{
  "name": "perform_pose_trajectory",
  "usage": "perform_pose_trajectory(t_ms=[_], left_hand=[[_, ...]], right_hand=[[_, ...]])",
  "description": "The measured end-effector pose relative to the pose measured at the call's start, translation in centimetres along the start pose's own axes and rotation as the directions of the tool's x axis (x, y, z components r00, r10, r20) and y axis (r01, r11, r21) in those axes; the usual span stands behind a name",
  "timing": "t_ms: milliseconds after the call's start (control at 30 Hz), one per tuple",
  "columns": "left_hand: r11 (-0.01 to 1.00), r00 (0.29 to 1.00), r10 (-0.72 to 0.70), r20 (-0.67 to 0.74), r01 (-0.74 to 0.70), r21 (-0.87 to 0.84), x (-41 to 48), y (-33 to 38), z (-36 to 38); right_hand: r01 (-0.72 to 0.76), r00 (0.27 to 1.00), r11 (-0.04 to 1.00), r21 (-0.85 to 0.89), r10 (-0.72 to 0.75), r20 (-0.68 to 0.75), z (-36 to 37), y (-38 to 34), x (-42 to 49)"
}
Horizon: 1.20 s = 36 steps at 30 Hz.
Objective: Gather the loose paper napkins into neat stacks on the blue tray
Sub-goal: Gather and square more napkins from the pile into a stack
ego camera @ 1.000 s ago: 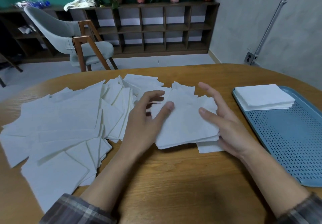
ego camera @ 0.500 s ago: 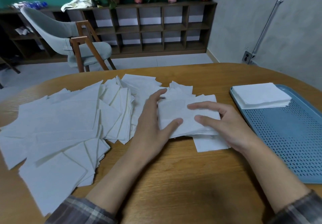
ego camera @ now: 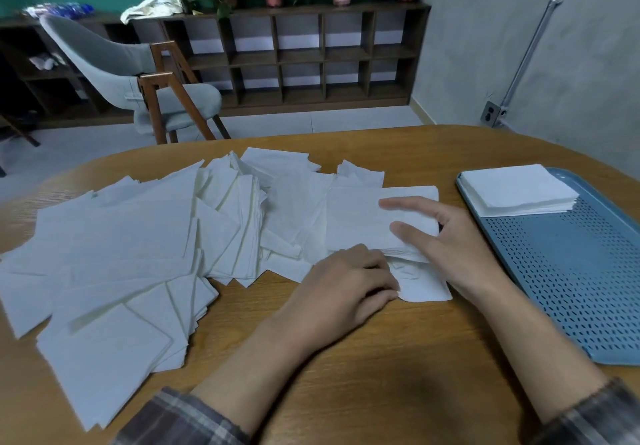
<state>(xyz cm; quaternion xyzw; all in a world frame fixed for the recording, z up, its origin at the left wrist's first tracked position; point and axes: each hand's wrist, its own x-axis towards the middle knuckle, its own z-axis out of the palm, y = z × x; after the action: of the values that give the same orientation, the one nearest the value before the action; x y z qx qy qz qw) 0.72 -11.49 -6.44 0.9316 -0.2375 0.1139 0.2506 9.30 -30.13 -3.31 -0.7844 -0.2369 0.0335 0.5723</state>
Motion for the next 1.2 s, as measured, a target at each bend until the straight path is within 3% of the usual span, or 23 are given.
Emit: perform_pose_trajectory(t_ms=[67,333,500,600,667,767,933,1100,1200], left_hand=[[1.000,0.999,0.013,-0.049,-0.013,0.001,0.0,0.3,-0.5],[0.958,0.933,-0.179,-0.311,0.093,-0.270,-0.6,0.6,-2.3],[0.919,0.866,-0.268,-0.423,0.097,-0.383,-0.5,1.1,-3.1],[0.834,0.792,-0.388,-0.471,0.085,-0.545,-0.4,0.9,-4.0],[0.769,0.744,-0.480,-0.465,0.102,-0.631,-0.3,0.6,-4.6],[0.758,0.740,-0.529,-0.415,0.193,-0.623,-0.3,0.0,-5.1],[0.732,0.803,-0.533,-0.265,0.281,-0.621,-0.2,-0.1,-5.0],[0.701,0.829,-0.548,-0.113,0.382,-0.602,-0.4,-0.3,-5.2],[0.709,0.807,-0.564,-0.175,0.364,-0.604,-0.4,-0.7,-5.6]], right_hand=[[-0.010,1.000,1.000,0.006,0.010,0.010,0.1,0.0,0.0],[-0.074,0.997,0.997,0.001,0.074,-0.016,0.3,0.2,-0.1],[-0.065,0.998,0.998,-0.016,0.065,-0.001,0.1,0.3,0.0],[-0.021,1.000,0.999,-0.030,0.021,0.013,0.1,0.1,0.0],[-0.002,0.999,0.995,0.095,-0.002,0.042,0.2,-0.1,0.0],[-0.086,0.986,0.929,0.359,0.028,0.162,0.5,-0.3,-0.4],[-0.011,0.985,0.986,0.169,-0.018,0.170,1.6,-0.6,-0.8],[-0.065,0.998,0.979,0.192,0.060,0.033,1.1,-0.8,-0.6],[-0.093,0.996,0.984,0.152,0.090,0.026,1.0,-0.9,-0.6]])
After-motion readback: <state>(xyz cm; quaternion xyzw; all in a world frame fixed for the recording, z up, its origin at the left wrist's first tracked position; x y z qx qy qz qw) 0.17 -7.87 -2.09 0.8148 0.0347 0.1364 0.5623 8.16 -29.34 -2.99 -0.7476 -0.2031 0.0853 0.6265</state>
